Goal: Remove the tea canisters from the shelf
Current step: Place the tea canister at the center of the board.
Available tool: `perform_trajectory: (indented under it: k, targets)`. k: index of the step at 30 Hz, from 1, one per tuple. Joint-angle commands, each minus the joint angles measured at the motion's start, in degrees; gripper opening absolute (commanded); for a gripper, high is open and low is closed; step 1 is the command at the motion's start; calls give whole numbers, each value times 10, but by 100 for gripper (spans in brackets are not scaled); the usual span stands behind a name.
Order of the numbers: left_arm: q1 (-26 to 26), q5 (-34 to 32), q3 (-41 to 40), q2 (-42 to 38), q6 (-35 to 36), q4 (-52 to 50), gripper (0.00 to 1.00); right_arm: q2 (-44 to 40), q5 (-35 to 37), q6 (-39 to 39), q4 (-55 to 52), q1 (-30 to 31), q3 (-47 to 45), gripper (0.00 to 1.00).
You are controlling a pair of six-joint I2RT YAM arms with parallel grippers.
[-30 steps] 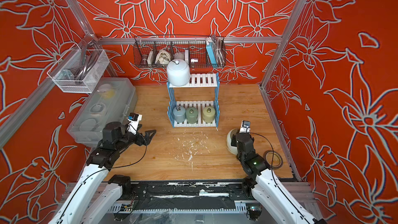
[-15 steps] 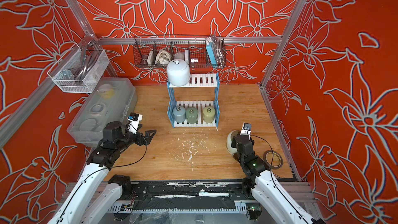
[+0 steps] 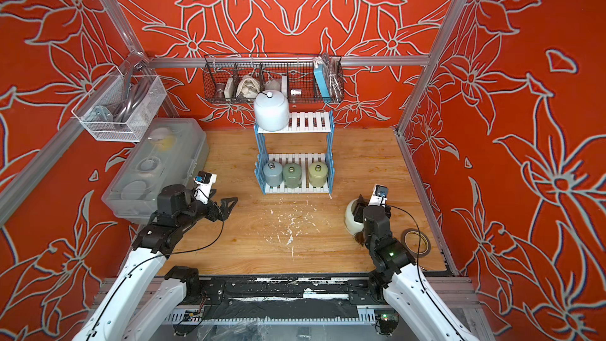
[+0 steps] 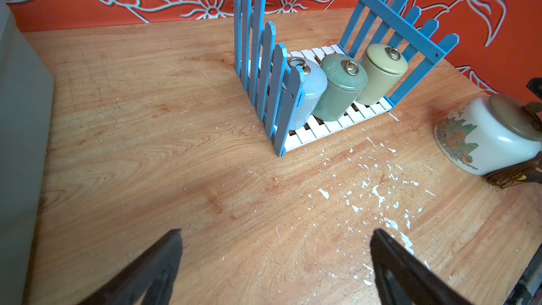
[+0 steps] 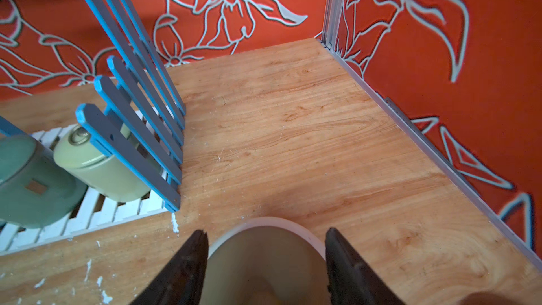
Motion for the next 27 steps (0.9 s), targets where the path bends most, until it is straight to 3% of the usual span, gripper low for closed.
perform_trajectory:
  k: [1,9,16,27]
  targets:
    - [6,7,-4,-3,4,7,99,-12,15,-2,-39,-3,45,70]
    - [9,7,-3,-7,5,6,99,-26,-10,-36,-90,-3,91,81]
    - [11,9,-2,-8,4,5,99,-44,-41,-83,-116,-3,123,99]
    - [12,14,2,-12,5,4,99,-65,-89,-183,-142,-3,156,99]
